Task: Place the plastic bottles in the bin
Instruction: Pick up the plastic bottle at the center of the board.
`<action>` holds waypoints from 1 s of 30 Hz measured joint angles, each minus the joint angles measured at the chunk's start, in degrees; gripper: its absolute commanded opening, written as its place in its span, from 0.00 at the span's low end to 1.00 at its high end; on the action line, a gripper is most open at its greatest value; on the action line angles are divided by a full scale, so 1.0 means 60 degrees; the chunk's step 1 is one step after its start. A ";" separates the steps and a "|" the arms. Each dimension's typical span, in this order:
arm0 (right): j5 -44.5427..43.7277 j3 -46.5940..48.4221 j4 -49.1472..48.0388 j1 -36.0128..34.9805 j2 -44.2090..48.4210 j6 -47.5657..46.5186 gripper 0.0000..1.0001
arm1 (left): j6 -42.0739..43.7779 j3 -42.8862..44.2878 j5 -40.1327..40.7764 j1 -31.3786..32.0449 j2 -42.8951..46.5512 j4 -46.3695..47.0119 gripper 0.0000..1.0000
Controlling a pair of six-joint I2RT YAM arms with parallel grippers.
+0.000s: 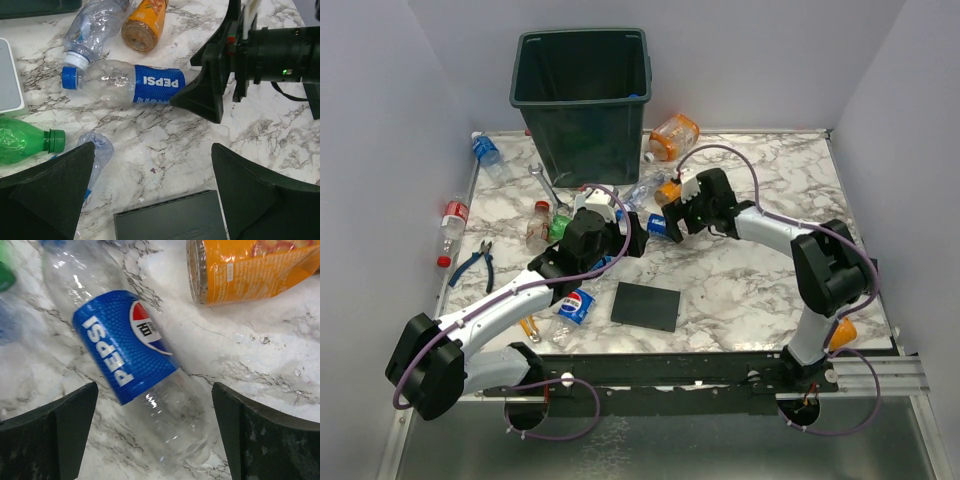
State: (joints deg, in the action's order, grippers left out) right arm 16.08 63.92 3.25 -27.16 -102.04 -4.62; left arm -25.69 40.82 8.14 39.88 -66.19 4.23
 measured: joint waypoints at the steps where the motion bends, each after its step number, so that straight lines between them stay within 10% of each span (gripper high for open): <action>1: -0.0197 0.0080 0.0076 -0.0076 -0.0164 -0.0135 1.00 | 0.0000 0.0000 -0.0007 0.0000 0.0000 -0.0018 0.99; 23: -0.2142 0.0488 0.0776 -0.0834 -0.1151 -0.0714 0.83 | 0.0004 0.0044 -0.0011 0.0004 0.0000 -0.0084 0.99; 30: -0.2135 -0.0153 0.1239 -0.1104 -0.0262 0.0277 0.92 | 0.0004 0.0124 -0.0011 0.0004 0.0000 -0.0087 0.99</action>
State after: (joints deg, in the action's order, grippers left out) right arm 3.27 63.00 10.68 -33.78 -103.61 -2.96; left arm -25.67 41.56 8.08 39.90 -66.19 3.70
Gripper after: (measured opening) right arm 0.905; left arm 0.991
